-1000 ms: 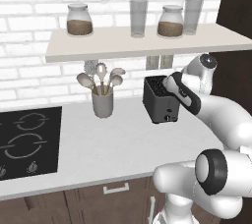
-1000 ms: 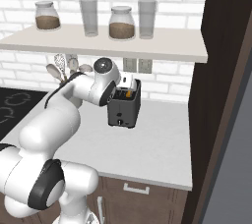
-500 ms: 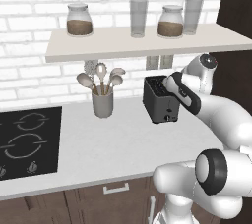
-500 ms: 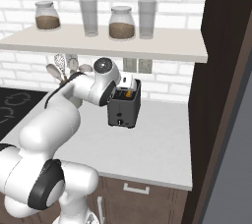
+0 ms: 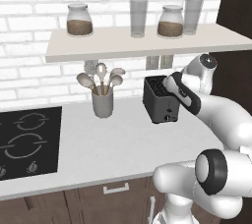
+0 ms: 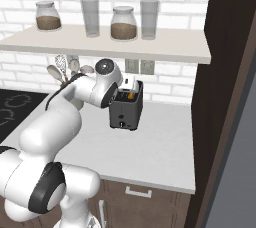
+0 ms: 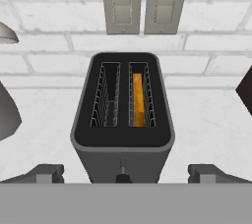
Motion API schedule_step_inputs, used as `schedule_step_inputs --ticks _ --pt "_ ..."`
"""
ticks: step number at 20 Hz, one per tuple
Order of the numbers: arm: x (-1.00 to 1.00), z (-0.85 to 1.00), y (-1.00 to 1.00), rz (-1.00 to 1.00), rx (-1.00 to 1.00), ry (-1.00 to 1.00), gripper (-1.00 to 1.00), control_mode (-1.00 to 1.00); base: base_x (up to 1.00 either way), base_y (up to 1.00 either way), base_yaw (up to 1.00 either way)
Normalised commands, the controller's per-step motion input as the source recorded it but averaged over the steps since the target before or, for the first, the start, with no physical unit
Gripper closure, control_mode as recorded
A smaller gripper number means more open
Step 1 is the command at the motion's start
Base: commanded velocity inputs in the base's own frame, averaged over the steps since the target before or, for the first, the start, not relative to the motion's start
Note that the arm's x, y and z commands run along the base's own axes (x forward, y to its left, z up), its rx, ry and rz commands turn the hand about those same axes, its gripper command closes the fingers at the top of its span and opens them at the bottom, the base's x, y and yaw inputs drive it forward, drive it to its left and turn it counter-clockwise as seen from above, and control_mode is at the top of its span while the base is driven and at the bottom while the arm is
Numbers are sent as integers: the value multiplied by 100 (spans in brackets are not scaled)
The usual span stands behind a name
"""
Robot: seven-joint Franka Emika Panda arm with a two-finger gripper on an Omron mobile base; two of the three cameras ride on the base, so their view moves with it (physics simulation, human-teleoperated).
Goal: Start the toaster. Once the lever pops up, take the bread to the plate on the dining counter.
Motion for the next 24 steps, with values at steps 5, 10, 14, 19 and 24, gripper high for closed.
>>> schedule_step_inputs --ticks 5,10,14,19,24 --pt "0 0 0 0 0 0 -100 -100 0 0 0" --pt "0 0 0 0 0 0 -100 -100 0 0 0" --pt "0 0 0 0 0 0 -100 -100 0 0 0" --pt "0 0 0 0 0 0 -100 -100 0 0 0" --pt "0 0 0 0 0 0 -100 -100 0 0 0"
